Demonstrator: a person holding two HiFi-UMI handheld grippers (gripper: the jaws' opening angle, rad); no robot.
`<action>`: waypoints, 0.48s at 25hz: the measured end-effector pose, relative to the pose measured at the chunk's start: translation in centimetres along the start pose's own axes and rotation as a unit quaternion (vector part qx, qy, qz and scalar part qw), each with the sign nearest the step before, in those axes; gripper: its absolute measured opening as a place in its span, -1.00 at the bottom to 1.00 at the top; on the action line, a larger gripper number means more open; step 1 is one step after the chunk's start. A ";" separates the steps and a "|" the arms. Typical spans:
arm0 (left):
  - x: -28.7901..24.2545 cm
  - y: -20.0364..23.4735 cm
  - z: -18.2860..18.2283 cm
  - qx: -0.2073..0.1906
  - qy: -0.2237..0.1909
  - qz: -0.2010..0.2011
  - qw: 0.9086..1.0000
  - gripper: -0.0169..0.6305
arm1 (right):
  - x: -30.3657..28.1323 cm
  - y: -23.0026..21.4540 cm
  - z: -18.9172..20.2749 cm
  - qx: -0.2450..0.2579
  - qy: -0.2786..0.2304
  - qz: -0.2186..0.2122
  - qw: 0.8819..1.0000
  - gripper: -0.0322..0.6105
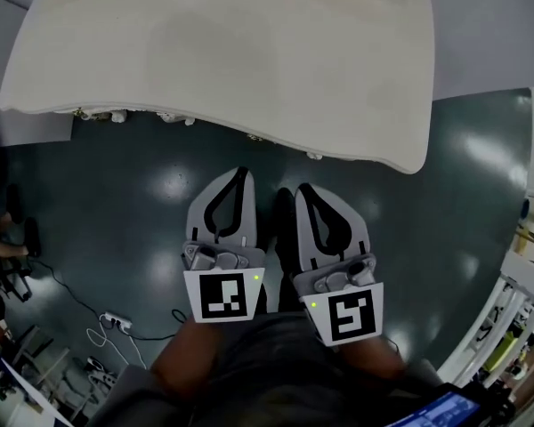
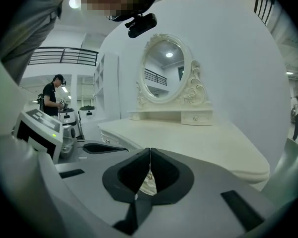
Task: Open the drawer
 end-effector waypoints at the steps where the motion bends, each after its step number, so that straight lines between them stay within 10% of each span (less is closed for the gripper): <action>1: -0.4 -0.1 0.5 0.001 -0.002 0.002 1.000 -0.90 | 0.1 -0.1 0.4 -0.002 0.002 0.001 1.000 -0.86; 5: -1.7 -0.4 2.1 -0.003 -0.005 0.006 1.000 -0.88 | 0.9 -0.8 1.8 -0.007 0.009 0.006 1.000 -0.86; 12: -4.3 -0.7 4.6 -0.002 -0.008 0.025 1.000 -0.22 | 1.3 -1.4 4.2 -0.015 0.027 0.014 0.999 -0.86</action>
Point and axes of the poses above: the fingertips, and each gripper's own axes: x backward along the fingers, y to its left, z out of its underside, the point moved 10 cm from there along x, backward along the fingers, and after that the axes turned 7 degrees about y, right-handed, at the moved point
